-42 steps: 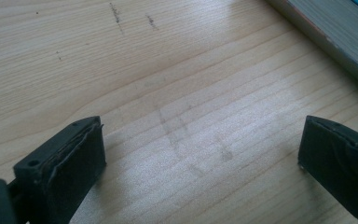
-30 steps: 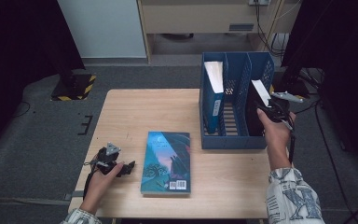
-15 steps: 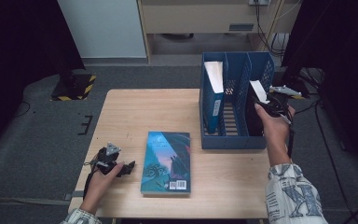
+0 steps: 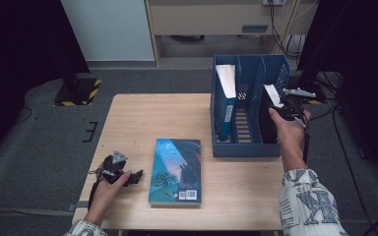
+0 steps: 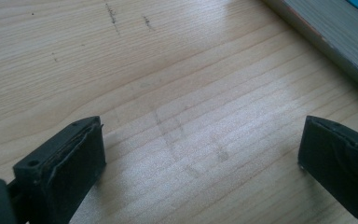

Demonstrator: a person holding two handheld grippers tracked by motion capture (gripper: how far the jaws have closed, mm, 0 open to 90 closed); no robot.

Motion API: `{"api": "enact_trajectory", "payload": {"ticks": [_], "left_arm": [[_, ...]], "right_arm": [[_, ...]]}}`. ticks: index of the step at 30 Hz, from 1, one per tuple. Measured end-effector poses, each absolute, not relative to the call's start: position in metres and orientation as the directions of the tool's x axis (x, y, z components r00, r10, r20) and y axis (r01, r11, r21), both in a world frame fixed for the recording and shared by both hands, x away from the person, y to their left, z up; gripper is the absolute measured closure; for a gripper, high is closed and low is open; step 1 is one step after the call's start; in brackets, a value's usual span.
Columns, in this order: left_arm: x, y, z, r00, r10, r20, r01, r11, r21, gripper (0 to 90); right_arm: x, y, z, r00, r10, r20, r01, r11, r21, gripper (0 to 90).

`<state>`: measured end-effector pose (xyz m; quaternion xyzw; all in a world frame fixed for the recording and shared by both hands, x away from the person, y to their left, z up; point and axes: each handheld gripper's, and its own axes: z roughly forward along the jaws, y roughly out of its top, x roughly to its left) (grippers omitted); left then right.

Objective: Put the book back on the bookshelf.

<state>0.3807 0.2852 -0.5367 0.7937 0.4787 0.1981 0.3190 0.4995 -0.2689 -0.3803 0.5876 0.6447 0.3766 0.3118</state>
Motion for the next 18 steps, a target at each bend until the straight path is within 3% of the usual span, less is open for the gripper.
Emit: {"api": "enact_trajectory", "payload": {"ticks": [18], "left_arm": [[0.3807, 0.2851, -0.5367, 0.465, 0.885, 0.009, 0.633, -0.34, 0.696, 0.0]], "right_arm": [[0.5082, -0.2736, -0.3733, -0.084, 0.994, 0.065, 0.486, -0.016, 0.874, 53.6]]}}
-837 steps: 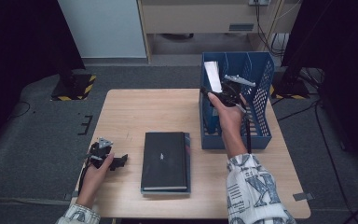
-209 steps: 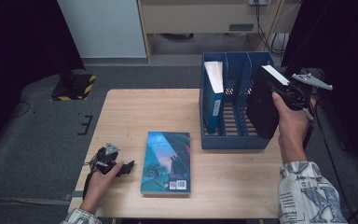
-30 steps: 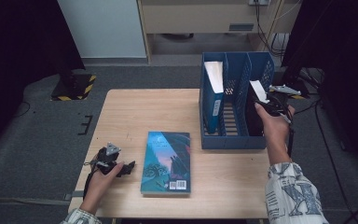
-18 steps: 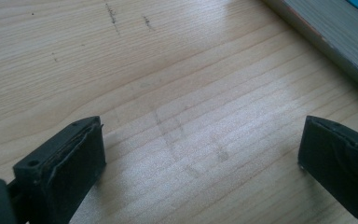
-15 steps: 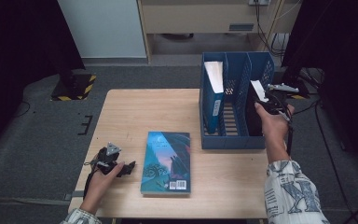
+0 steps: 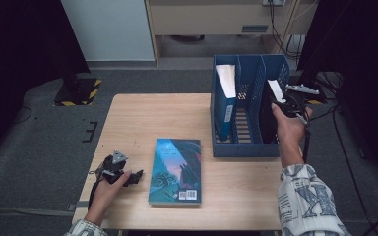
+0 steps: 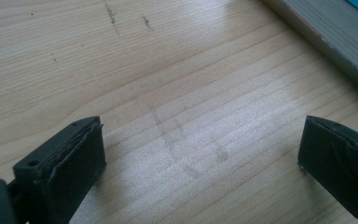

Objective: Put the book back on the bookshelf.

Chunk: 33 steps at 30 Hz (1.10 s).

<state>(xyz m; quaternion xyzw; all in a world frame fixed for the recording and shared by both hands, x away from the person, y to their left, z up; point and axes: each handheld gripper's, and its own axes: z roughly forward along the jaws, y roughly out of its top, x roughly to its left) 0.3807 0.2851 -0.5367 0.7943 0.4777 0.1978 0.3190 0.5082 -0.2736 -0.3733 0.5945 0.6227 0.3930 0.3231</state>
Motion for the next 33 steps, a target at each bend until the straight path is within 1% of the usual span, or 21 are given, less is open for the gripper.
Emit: {"api": "enact_trajectory", "payload": {"ticks": [4, 15, 33], "left_arm": [[0.381, 0.285, -0.537, 0.466, 0.885, 0.009, 0.633, -0.34, 0.696, 0.0], [0.381, 0.285, -0.537, 0.47, 0.883, 0.009, 0.631, -0.343, 0.696, 0.0], [0.381, 0.284, -0.537, 0.471, 0.882, 0.005, 0.63, -0.341, 0.698, 0.0]], "right_arm": [[0.519, -0.272, -0.371, -0.078, 0.996, 0.035, 0.491, 0.008, 0.871, 53.6], [0.543, -0.275, -0.374, -0.063, 0.998, 0.016, 0.501, 0.018, 0.865, 53.6], [0.548, -0.275, -0.382, -0.067, 0.998, 0.017, 0.5, 0.019, 0.866, 53.1]]}}
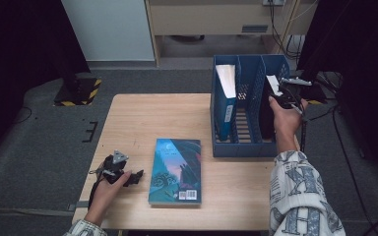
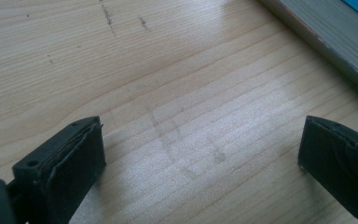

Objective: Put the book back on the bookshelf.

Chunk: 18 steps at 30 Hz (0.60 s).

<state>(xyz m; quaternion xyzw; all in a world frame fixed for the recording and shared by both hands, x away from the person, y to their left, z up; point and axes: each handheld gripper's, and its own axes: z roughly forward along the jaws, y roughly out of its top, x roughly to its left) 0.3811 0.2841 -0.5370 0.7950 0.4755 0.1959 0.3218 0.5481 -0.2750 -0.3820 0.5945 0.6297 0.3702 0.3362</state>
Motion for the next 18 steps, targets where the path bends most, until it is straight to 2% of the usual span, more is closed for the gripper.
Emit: {"api": "enact_trajectory", "payload": {"ticks": [11, 18], "left_arm": [[0.3812, 0.2837, -0.537, 0.473, 0.881, 0.005, 0.629, -0.342, 0.698, 0.0], [0.3813, 0.2835, -0.537, 0.474, 0.88, 0.005, 0.629, -0.343, 0.698, 0.0]], "right_arm": [[0.5487, -0.2767, -0.3819, -0.071, 0.997, 0.037, 0.503, 0.003, 0.864, 51.1], [0.5438, -0.2805, -0.3824, -0.088, 0.989, 0.115, 0.466, -0.061, 0.883, 42.7]]}}
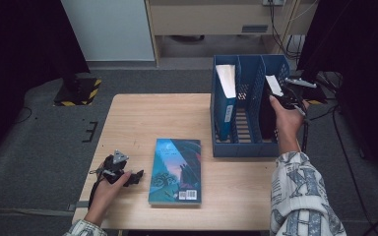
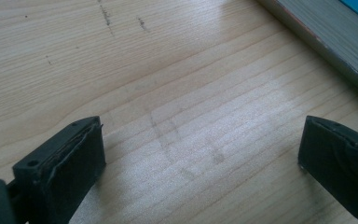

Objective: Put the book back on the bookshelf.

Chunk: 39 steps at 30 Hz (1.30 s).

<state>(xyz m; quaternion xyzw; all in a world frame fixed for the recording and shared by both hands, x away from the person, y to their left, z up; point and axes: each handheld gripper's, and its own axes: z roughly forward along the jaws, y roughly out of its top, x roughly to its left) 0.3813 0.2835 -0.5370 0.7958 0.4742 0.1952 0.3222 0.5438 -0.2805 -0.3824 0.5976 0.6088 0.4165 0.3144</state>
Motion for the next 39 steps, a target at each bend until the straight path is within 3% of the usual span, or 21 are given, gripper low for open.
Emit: {"api": "enact_trajectory", "payload": {"ticks": [7, 16, 22, 39], "left_arm": [[0.381, 0.283, -0.537, 0.475, 0.88, 0.006, 0.629, -0.344, 0.698, 0.0], [0.381, 0.283, -0.537, 0.474, 0.88, 0.007, 0.629, -0.344, 0.698, 0.0], [0.381, 0.283, -0.537, 0.474, 0.881, 0.008, 0.628, -0.344, 0.698, 0.0], [0.381, 0.282, -0.537, 0.476, 0.879, 0.006, 0.628, -0.345, 0.698, 0.0]], "right_arm": [[0.536, -0.284, -0.38, -0.101, 0.987, 0.127, 0.434, -0.071, 0.898, 35.1], [0.518, -0.285, -0.366, -0.121, 0.988, 0.099, 0.381, -0.046, 0.924, 16.5], [0.495, -0.281, -0.363, -0.162, 0.984, 0.074, 0.355, -0.012, 0.935, 9.5], [0.417, -0.283, -0.407, -0.237, 0.967, 0.094, 0.377, 0.002, 0.926, 7.6]]}}
